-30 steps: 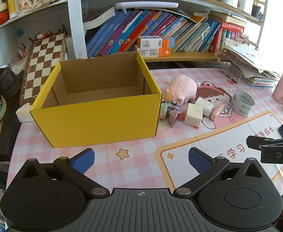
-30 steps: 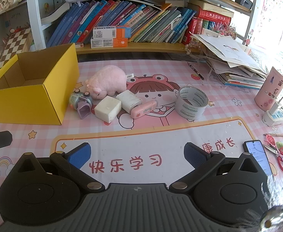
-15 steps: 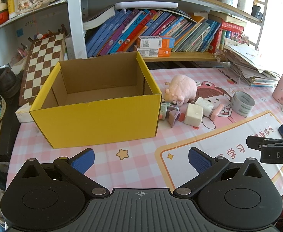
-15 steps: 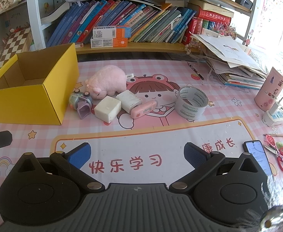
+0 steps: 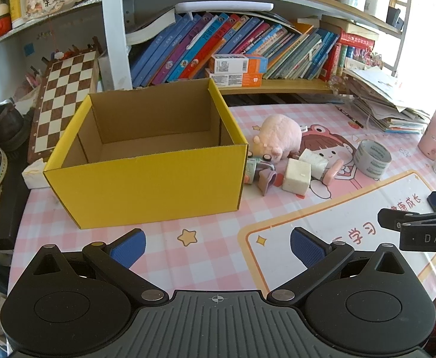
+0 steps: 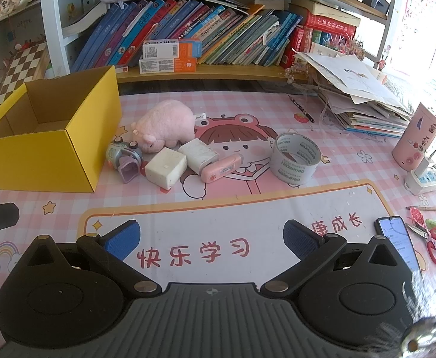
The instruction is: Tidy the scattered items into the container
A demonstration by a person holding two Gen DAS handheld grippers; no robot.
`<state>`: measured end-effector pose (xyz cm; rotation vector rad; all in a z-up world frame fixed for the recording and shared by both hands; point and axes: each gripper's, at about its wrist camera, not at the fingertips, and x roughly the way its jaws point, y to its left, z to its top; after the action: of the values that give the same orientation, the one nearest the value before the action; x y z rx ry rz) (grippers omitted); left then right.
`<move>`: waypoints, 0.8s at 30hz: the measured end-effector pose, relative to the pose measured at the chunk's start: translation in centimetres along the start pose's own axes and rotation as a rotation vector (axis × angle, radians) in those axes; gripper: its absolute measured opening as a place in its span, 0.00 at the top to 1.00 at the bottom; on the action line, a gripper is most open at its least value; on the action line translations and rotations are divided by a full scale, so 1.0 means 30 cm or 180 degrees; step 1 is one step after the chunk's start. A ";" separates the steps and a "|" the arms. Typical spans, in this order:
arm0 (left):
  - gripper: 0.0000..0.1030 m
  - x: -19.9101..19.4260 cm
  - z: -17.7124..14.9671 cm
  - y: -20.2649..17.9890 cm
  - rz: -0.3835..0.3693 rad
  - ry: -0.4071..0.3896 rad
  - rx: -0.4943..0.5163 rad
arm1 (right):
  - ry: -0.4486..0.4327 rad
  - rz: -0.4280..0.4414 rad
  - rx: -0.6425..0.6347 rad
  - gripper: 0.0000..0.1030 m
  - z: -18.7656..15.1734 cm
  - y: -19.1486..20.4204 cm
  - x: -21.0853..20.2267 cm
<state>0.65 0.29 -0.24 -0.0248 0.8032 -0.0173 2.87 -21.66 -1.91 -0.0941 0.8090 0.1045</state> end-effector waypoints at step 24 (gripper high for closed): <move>0.00 0.011 0.005 0.004 -0.0016 0.0024 -0.0004 | 0.0016 0.0002 -0.0015 0.00 0.004 0.008 0.009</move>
<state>0.99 0.40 -0.38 -0.0279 0.8107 -0.0218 3.11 -21.40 -2.04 -0.0986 0.8140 0.1068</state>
